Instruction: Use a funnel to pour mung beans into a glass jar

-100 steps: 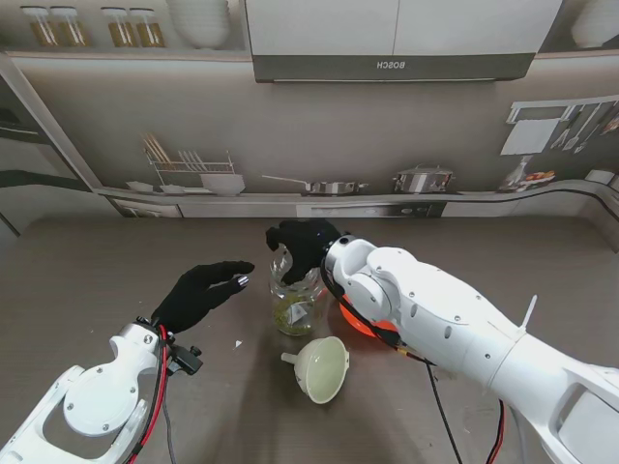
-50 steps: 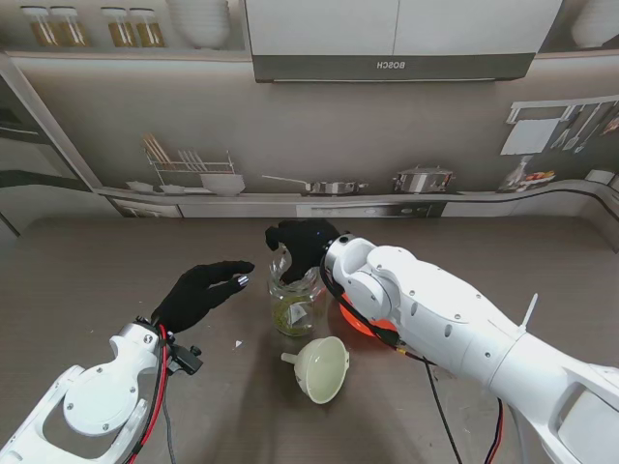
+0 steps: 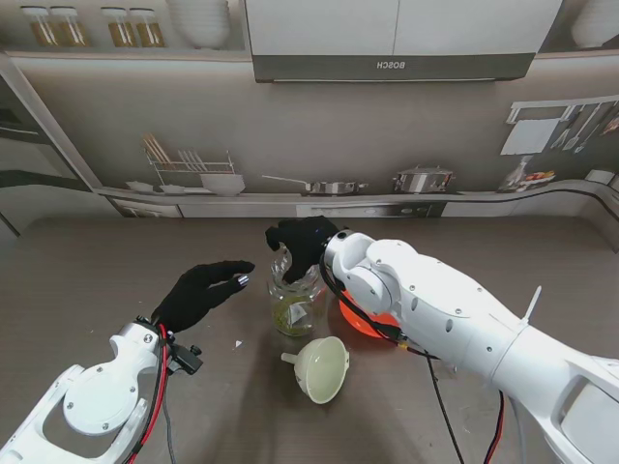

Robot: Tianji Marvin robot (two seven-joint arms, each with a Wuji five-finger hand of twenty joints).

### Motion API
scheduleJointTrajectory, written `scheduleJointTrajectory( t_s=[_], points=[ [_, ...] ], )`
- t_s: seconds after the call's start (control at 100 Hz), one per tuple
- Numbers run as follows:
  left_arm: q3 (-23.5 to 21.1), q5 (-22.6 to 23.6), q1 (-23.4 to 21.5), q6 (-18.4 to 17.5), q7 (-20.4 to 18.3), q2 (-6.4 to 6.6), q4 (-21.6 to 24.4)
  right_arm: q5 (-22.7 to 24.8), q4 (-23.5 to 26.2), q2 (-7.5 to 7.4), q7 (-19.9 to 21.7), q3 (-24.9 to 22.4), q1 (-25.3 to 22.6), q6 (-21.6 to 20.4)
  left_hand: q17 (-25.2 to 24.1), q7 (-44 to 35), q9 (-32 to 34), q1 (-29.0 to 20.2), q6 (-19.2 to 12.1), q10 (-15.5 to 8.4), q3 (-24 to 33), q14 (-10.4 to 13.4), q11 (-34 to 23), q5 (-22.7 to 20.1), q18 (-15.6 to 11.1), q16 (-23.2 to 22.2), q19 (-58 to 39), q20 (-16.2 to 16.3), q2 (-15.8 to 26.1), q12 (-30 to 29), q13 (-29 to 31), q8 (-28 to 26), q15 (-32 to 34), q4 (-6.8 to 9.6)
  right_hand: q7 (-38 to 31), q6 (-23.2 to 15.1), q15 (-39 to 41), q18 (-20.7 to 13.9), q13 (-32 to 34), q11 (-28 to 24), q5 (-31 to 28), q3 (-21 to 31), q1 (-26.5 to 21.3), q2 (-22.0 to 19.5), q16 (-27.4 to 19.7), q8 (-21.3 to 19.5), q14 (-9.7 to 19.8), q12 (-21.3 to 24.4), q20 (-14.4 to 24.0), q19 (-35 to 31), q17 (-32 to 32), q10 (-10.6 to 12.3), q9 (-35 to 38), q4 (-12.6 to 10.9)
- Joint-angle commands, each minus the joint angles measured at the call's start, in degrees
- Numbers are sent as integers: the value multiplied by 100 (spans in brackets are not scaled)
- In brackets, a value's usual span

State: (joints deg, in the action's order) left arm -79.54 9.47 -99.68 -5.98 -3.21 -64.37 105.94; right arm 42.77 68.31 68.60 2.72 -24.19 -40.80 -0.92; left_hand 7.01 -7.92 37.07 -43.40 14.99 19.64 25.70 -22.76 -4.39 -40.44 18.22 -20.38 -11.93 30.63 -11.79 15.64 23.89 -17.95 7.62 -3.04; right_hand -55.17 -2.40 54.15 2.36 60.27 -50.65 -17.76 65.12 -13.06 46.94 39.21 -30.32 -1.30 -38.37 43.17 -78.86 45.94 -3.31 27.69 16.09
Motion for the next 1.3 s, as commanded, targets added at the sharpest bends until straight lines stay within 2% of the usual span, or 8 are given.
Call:
scheduleJointTrajectory(
  t_s=[0.0,0.13,0.23,0.25,0.37,0.7,0.97,1.29],
  points=[
    [-4,-16,-9,9,-116,-9,8,40,65,-10,105,-1,63,-29,8,-33,21,169,15,8,-4,-20,5,-55,32,-71,100,69,-5,14,84,-25,87,163,-785,163,51,-717,152,-451,-366,1470,-1157,-504,-90,-126,823,-32,161,-284,77,262,141,-524],
    [-4,-15,-9,6,-109,-10,7,31,97,-30,227,32,110,-36,10,-34,22,163,26,4,-3,-20,6,-56,31,-71,100,68,-6,15,82,-25,87,164,-777,190,6,-690,126,-401,-323,1447,-1119,-563,-100,-120,814,4,152,-218,14,297,161,-563],
    [-5,-12,-10,6,-110,-9,7,44,95,-36,271,68,145,-53,15,-36,20,164,27,9,-5,-14,6,-60,29,-71,98,68,-9,15,87,-26,88,164,-771,196,-23,-655,113,-354,-285,1402,-1063,-659,-91,-115,807,39,152,-184,-18,322,178,-685],
    [-5,-12,-10,6,-110,-9,7,48,90,-36,273,77,152,-58,17,-43,22,168,20,6,-6,-21,6,-78,27,-72,97,69,-6,15,89,-29,89,164,-769,194,-42,-639,104,-351,-281,1376,-1051,-672,-80,-111,793,48,153,-162,-34,323,179,-797],
    [-5,-11,-11,9,-111,-9,8,65,58,-30,284,130,191,-90,12,-35,22,165,26,4,-7,-29,6,-60,30,-71,99,69,-4,15,84,-26,87,164,-758,170,-77,-561,66,-308,-272,1358,-1015,-728,-70,-103,741,80,130,-72,-122,360,205,-850],
    [-10,-11,-15,7,-110,-9,9,199,-52,-12,249,331,306,-220,12,-39,33,167,28,15,2,-40,3,-69,41,-72,100,67,-12,16,89,-29,90,164,-583,108,-418,-281,-145,81,-176,1268,-845,-756,-146,-14,527,322,16,286,-435,514,212,-870],
    [-15,-8,-20,6,-110,-9,12,274,-63,-13,240,394,343,-224,21,-37,32,172,30,9,1,-32,3,-66,38,-72,96,68,-7,16,93,-28,91,163,-329,56,-1000,6,-428,442,-66,1094,-617,-685,-358,112,264,608,-43,515,-716,508,128,-863],
    [-19,-9,-25,7,-121,-6,17,297,-72,-29,265,431,339,-264,17,-38,28,177,13,7,0,-15,6,-67,35,-73,98,68,2,16,89,-29,92,163,-271,38,-1381,97,-606,591,-49,970,-478,-625,-520,136,146,770,-56,594,-844,584,71,-857]
  ],
)
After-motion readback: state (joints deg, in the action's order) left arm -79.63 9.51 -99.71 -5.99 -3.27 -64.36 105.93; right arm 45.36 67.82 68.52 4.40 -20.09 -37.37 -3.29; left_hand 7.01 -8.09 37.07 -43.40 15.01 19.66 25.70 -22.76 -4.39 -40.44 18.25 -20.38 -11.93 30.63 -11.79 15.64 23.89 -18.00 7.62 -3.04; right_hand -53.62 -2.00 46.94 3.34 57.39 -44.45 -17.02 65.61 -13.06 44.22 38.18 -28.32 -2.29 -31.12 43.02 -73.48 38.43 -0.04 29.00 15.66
